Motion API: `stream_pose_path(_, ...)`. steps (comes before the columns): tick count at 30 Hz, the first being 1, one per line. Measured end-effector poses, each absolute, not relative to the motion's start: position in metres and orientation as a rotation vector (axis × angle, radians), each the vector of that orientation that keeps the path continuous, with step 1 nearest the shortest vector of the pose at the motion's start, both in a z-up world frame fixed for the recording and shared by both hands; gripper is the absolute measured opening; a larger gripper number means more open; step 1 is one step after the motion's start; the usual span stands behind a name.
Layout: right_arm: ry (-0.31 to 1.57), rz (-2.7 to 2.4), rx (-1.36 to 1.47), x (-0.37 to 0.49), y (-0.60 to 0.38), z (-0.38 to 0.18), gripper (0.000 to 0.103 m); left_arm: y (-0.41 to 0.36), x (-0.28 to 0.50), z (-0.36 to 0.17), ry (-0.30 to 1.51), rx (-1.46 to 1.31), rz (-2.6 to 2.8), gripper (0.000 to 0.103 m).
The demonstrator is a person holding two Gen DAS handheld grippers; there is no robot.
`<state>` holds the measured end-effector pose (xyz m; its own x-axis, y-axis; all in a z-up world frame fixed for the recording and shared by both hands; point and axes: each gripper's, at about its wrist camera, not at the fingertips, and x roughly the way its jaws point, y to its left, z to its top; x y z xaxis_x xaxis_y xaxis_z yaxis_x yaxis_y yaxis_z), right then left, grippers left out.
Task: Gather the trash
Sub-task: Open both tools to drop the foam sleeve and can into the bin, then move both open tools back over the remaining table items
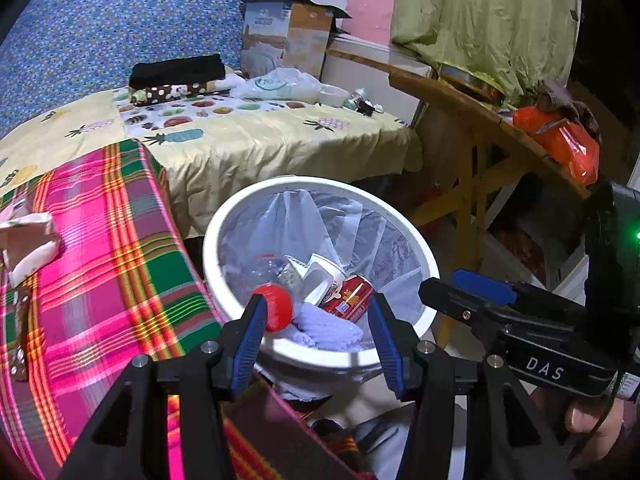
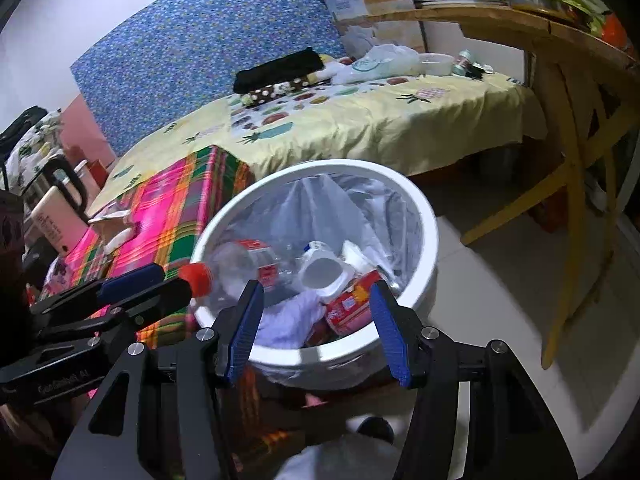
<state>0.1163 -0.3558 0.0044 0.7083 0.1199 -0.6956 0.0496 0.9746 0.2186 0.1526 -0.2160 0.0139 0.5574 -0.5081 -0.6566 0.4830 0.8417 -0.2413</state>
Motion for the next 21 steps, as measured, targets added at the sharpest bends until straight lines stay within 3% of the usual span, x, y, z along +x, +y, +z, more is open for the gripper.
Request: stream_pose_path(21,0.734,0.222,0.118,0.099,-0.288,0.028,0.056,-0.135,0.11,0.023,0.731,-0.091,-0.406,0.054)
